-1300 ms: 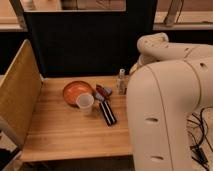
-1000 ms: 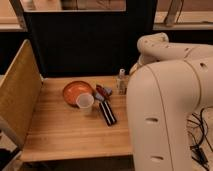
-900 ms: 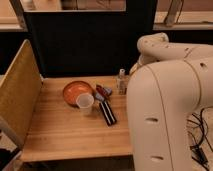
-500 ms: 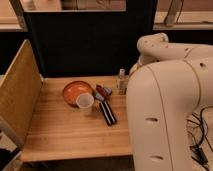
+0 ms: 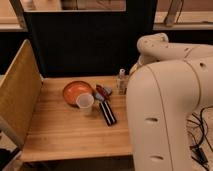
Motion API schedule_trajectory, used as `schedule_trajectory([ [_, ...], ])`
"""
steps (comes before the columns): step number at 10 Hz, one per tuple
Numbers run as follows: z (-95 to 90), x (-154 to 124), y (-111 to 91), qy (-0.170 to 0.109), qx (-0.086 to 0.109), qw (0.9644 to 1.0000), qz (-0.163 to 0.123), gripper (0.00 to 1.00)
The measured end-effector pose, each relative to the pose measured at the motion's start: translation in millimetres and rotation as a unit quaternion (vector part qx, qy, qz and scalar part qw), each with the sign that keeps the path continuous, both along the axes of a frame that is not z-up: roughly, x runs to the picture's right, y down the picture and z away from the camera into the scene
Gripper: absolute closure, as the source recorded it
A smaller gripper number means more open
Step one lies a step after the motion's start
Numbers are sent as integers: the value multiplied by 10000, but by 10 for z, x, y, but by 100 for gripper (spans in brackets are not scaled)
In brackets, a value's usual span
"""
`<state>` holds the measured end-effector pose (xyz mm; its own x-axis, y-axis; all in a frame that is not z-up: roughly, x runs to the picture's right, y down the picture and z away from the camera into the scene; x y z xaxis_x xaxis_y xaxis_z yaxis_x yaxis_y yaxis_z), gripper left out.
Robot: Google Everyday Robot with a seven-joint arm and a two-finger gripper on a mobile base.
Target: Pick up the ceramic cup
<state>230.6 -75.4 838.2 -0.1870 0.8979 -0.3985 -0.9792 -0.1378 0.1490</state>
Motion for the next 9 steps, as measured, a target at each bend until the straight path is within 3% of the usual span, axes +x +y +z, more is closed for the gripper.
schedule_trajectory([
  [6,-8,-11,-26,-22,39,10000,-59,20],
  [8,-98,-95,-219,-122,260,9990,-340,20],
  [9,-213,-243,-418,-220,479,9970,-575,20],
])
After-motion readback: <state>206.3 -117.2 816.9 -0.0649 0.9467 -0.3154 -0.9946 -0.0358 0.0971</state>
